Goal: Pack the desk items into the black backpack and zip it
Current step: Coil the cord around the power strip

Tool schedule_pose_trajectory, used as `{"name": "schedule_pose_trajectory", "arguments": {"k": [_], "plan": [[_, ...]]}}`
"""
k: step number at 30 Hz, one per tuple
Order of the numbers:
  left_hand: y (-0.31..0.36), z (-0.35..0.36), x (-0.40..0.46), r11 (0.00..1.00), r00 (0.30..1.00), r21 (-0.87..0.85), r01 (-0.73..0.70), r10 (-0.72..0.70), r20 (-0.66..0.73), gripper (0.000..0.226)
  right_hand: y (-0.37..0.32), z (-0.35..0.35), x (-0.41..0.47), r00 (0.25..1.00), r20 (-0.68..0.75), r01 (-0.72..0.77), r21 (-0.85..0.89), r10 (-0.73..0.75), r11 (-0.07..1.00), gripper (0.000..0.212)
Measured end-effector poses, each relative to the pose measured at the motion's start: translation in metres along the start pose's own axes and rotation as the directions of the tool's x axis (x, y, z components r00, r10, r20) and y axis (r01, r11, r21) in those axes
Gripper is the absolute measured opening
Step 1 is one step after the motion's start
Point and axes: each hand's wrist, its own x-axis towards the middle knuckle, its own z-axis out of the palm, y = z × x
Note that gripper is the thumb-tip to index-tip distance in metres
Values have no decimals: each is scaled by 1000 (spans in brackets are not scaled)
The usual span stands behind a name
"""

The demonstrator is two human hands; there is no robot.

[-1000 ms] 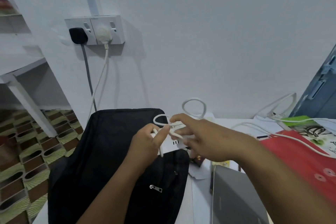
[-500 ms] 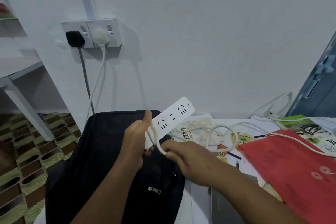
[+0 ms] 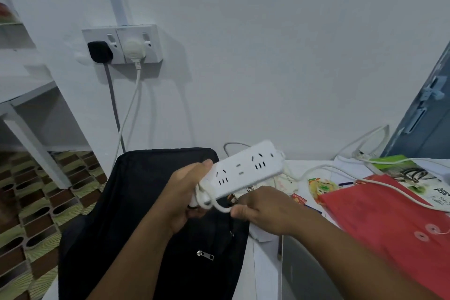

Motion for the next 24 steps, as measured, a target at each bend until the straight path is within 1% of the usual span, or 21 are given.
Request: {"name": "schedule_pose_trajectory", "arguments": {"k": [2, 3, 4, 5, 6, 7, 8, 9, 10, 11, 12, 13, 16, 17, 19, 20, 22, 24], "plan": [[2, 2, -4, 997, 990, 69, -27, 17, 138, 38, 13, -1, 4, 993, 48, -114, 76, 110, 991, 55], [5, 3, -5, 988, 978, 145, -49, 18, 210, 32, 16, -6, 7, 988, 71, -143, 111, 136, 983, 47], [9, 4, -7, 967, 961, 243, -76, 6, 275, 28, 16, -13, 11, 989, 90, -127, 158, 114, 979, 43], [12, 3, -8, 934, 943, 342, -102, -19, 333, 26, 13, -21, 16, 992, 93, -104, 210, 86, 972, 42], [17, 4, -9, 893, 925, 432, -122, -56, 377, 27, 7, -30, 19, 995, 75, -79, 264, 62, 961, 47], [19, 3, -8, 847, 916, 516, -131, -95, 389, 28, 1, -39, 22, 997, 51, -72, 292, 60, 954, 55], [21, 4, -7, 793, 923, 596, -130, -123, 364, 30, -8, -50, 23, 999, 23, -50, 300, 45, 953, 60], [20, 3, -5, 734, 945, 669, -118, -124, 302, 31, -12, -58, 22, 1000, -6, -22, 288, 25, 957, 59], [18, 1, -3, 681, 970, 726, -101, -95, 224, 32, -18, -66, 21, 1000, -25, -1, 275, 9, 961, 57], [16, -1, -1, 653, 986, 753, -85, -53, 158, 31, -21, -71, 20, 999, -43, 0, 252, 11, 968, 54], [15, -3, 0, 651, 992, 756, -75, -30, 124, 31, -24, -75, 19, 998, -63, 6, 224, 8, 975, 50], [14, -5, 2, 653, 991, 753, -77, -31, 128, 33, -28, -76, 18, 997, -79, 12, 187, 3, 982, 46], [12, -5, 2, 623, 980, 774, -114, -55, 189, 51, -41, -74, 11, 996, -84, 36, 129, -25, 991, 34], [11, -6, 1, 614, 982, 780, -121, -38, 183, 52, -45, -74, 7, 997, -68, 49, 104, -42, 993, 27], [7, -9, 2, 620, 992, 778, -105, 9, 126, 44, -48, -77, 0, 998, -40, 58, 59, -56, 997, 9], [4, -12, 2, 630, 995, 771, -88, 25, 93, 36, -48, -78, -4, 998, -33, 49, 48, -48, 998, 11], [0, -12, 2, 669, 997, 741, -53, 74, 4, 24, -42, -78, -9, 998, -61, 12, 33, -10, 999, 32], [-5, -8, 3, 721, 970, 693, -8, 174, -170, 21, -39, -72, -10, 995, -104, -11, 40, 15, 999, 44]]}}
